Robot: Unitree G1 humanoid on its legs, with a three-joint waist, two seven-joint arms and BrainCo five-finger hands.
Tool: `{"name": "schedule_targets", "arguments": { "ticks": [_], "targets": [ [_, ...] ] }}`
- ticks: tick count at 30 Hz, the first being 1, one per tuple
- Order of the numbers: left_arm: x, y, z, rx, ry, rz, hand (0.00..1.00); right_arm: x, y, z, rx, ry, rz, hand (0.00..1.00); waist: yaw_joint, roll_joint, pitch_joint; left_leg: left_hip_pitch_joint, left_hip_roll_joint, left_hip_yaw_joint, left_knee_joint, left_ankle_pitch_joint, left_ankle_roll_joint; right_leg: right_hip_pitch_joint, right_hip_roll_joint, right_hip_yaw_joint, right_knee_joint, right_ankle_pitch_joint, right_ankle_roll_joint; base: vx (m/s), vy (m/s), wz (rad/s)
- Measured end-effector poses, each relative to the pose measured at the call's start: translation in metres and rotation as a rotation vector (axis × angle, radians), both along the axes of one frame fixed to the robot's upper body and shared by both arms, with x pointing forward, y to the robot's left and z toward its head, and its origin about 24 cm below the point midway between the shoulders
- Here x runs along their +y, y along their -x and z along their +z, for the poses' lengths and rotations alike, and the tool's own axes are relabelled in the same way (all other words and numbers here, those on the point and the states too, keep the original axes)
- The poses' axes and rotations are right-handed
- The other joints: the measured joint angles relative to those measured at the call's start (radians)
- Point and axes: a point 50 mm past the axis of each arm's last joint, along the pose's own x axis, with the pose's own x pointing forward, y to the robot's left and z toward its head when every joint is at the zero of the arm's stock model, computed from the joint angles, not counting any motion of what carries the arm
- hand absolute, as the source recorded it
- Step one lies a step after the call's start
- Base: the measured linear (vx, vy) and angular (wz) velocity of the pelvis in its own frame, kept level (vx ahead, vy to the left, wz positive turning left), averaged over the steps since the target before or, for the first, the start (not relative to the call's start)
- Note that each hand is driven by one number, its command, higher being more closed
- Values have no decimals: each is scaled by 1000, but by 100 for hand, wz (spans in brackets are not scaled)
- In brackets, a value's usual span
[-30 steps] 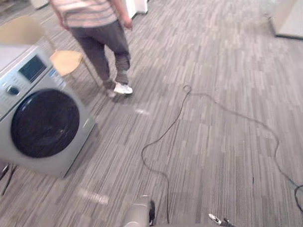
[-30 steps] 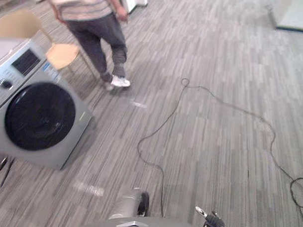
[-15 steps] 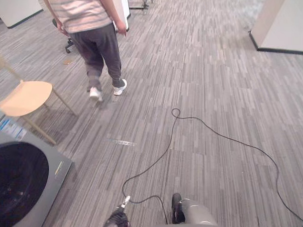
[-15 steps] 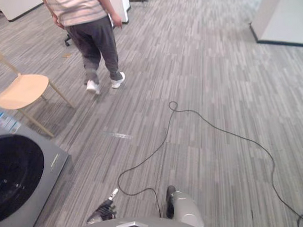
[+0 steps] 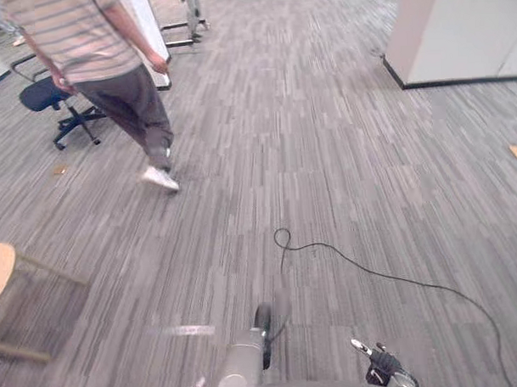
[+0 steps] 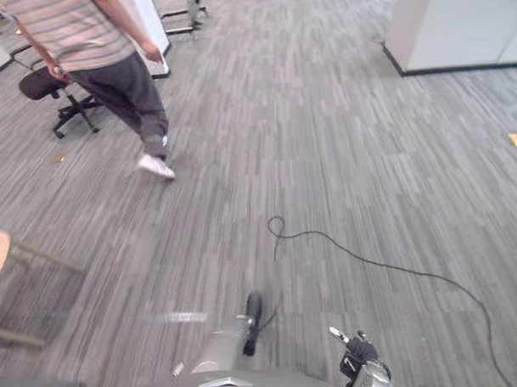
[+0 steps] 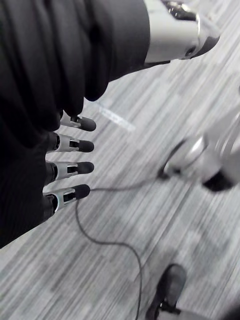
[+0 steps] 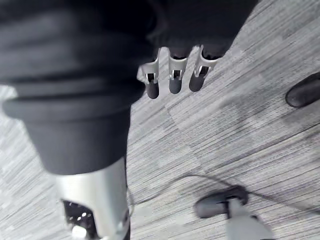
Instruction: Organize washtable
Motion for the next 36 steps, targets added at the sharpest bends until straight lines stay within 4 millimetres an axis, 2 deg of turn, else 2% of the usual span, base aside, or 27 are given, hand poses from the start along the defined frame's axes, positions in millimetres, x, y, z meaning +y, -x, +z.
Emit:
{"name": "schedule_targets", "arguments": {
  "ticks": [1, 2, 3, 4, 5, 6, 7, 9, 11, 12, 14, 15, 16, 17, 19, 20, 21, 22, 24, 26, 27, 29, 30, 31, 33, 35, 36],
  "targets": [
    [-2, 17, 0, 45, 8, 29, 0, -2, 15, -1, 23, -2, -39, 0, 0, -5, -32, 1, -1, 35, 41, 61, 21, -52, -10, 1, 164, -11, 20, 646, 18, -28],
    [-3, 21, 0, 62, 15, 35, 0, -4, 22, -1, 34, 7, -49, 0, -10, -24, -40, 29, -19, 48, 48, 66, 14, -116, -22, -11, 355, 5, 47, 720, 37, -9],
    [10, 24, 2, 75, -6, 16, 0, -5, 30, -2, 53, 1, -74, 0, -16, -60, -40, 92, -54, 57, 28, 58, 17, -212, -49, -27, 622, 115, 88, 529, 19, 27],
    [16, 23, 3, 76, -22, -5, 0, -3, 39, -4, 79, -14, -96, 0, -27, -83, -35, 137, -84, 50, 6, 44, 30, -249, -61, -27, 736, 229, 118, 502, 2, 69],
    [25, 11, 4, 65, -46, -62, 0, 1, 51, -7, 120, -43, -127, 0, -50, -101, -28, 218, -123, 12, -36, 29, 46, -324, -90, -50, 921, 292, 145, 338, -7, 78],
    [27, 6, 4, 57, -51, -89, 0, 2, 55, -7, 135, -52, -132, 0, -55, -101, -27, 256, -129, -2, -49, 22, 55, -361, -104, -74, 983, 277, 122, 301, 16, 84],
    [27, -18, 4, 2, -60, -131, 0, 4, 59, -8, 143, -57, -126, 0, -72, -73, -22, 382, -123, -50, -113, 1, 87, -473, -116, -135, 1052, 216, 71, 148, 15, 51],
    [24, -43, 6, -60, -68, -172, 0, 1, 62, -7, 137, -57, -154, 0, -84, -45, -10, 486, -100, -86, -179, -24, 103, -556, -95, -151, 968, 143, 71, -86, 45, 50],
    [15, -77, 9, -147, -57, -206, 0, -1, 69, -7, 147, -55, -182, 0, -101, -24, 2, 572, -67, -136, -215, -89, 107, -645, -58, -170, 663, 120, 94, -310, 60, 52],
    [12, -89, 10, -179, -53, -212, 0, 0, 71, -7, 153, -56, -184, 0, -102, -23, 1, 595, -62, -145, -217, -109, 104, -664, -57, -180, 550, 141, 114, -39, -54, 34],
    [1, -114, 17, -278, -49, -216, 0, 8, 83, -8, 183, -72, -176, 0, -106, -46, -2, 668, -62, -181, -228, -193, 103, -699, -75, -231, 125, 341, 144, 466, -280, 43],
    [-5, -116, 16, -288, -34, -220, 0, 10, 88, -8, 196, -76, -184, 0, -122, -40, -12, 686, -51, -209, -229, -227, 109, -711, -69, -233, 141, 426, 130, 662, -390, 48],
    [-11, -115, 15, -288, -21, -219, 0, 7, 91, -7, 200, -68, -188, 0, -133, -22, -24, 695, -25, -220, -235, -249, 114, -719, -45, -234, 172, 458, 92, 760, -380, 47],
    [-23, -104, 11, -267, 14, -199, 0, -3, 96, -5, 212, -38, -184, 0, -148, 29, -60, 719, 36, -230, -219, -265, 82, -721, -1, -273, 202, 394, 56, 788, -390, 29],
    [-27, -102, 10, -269, 32, -133, 0, -5, 92, -5, 209, -27, -190, 0, -143, 25, -63, 621, 26, -206, 53, -208, -22, -682, 6, -285, 242, 356, 28, 649, -384, 12],
    [-27, -103, 11, -279, 34, -83, 0, -10, 85, -3, 180, -9, -180, 0, -144, 36, -53, 535, 8, -207, 292, -70, -113, -627, 18, -301, 259, 343, 23, 445, -332, -2],
    [-24, -97, 9, -269, 32, -49, 0, -12, 75, -2, 147, 4, -150, 0, -130, 38, -35, 454, 8, -165, 518, 148, -145, -524, 39, -290, 220, 299, -5, 410, -289, -12],
    [-20, -95, 10, -267, 19, -49, 0, -14, 72, -1, 139, 13, -136, 0, -118, 39, -35, 413, 13, -136, 634, 171, -133, -465, 51, -252, 189, 259, -8, 322, -183, -31],
    [-10, -78, 8, -226, -2, -51, 0, -21, 62, 0, 124, 25, -128, 0, -80, 48, -28, 248, 56, -42, 878, 40, -22, -326, 94, -176, 142, 175, -28, 138, -113, -60],
    [6, -75, 10, -234, -33, -19, 0, -15, 38, -1, 74, 5, -116, 0, -56, 21, -13, 106, 55, 18, 776, -92, 4, -226, 85, -109, 88, 164, -37, -143, -32, -87],
    [9, -64, 8, -198, -40, -33, 0, -11, 20, -1, 38, -5, -97, 0, -39, 6, -11, 52, 53, 47, 587, -124, -2, -185, 62, -75, 70, 138, -33, -236, 8, -100],
    [14, -46, 6, -145, -47, -33, 0, -8, 7, 0, 7, -10, -82, 0, -25, -17, -12, 48, 34, 57, 208, -93, -40, -124, 24, -34, 29, 79, -10, -246, 34, -98],
    [7, -33, 3, -96, -23, -28, 0, -8, 8, 0, 12, -7, -62, 0, -20, 11, -13, 61, 45, 32, -75, -37, -59, -65, 26, -3, -1, 67, -3, 160, 48, -81],
    [0, -19, 1, -51, -2, -28, 0, -13, 16, -1, 40, 5, -55, 0, -14, 35, -16, 51, 54, 12, -129, 37, -58, -16, 35, 15, 12, 54, 2, 433, 62, -55],
    [3, 3, 1, 15, -5, -29, 0, -10, 31, -3, 77, -7, -65, 0, -14, 6, -58, 61, 36, 69, -49, 144, -14, -46, -6, 38, 179, 43, 20, 803, 27, -41],
    [17, 3, 3, 20, -41, -38, 0, -2, 42, -6, 109, -34, -89, 0, -20, -64, -79, 94, -31, 104, 1, 42, 20, -189, -50, 51, 556, 109, 115, 653, 14, 1],
    [23, -6, 4, 5, -62, -63, 0, 4, 49, -8, 129, -54, -113, 0, -31, -94, -62, 155, -76, 94, -8, 3, 50, -267, -52, 65, 766, 309, 185, 362, 19, 41]
  ]
}}
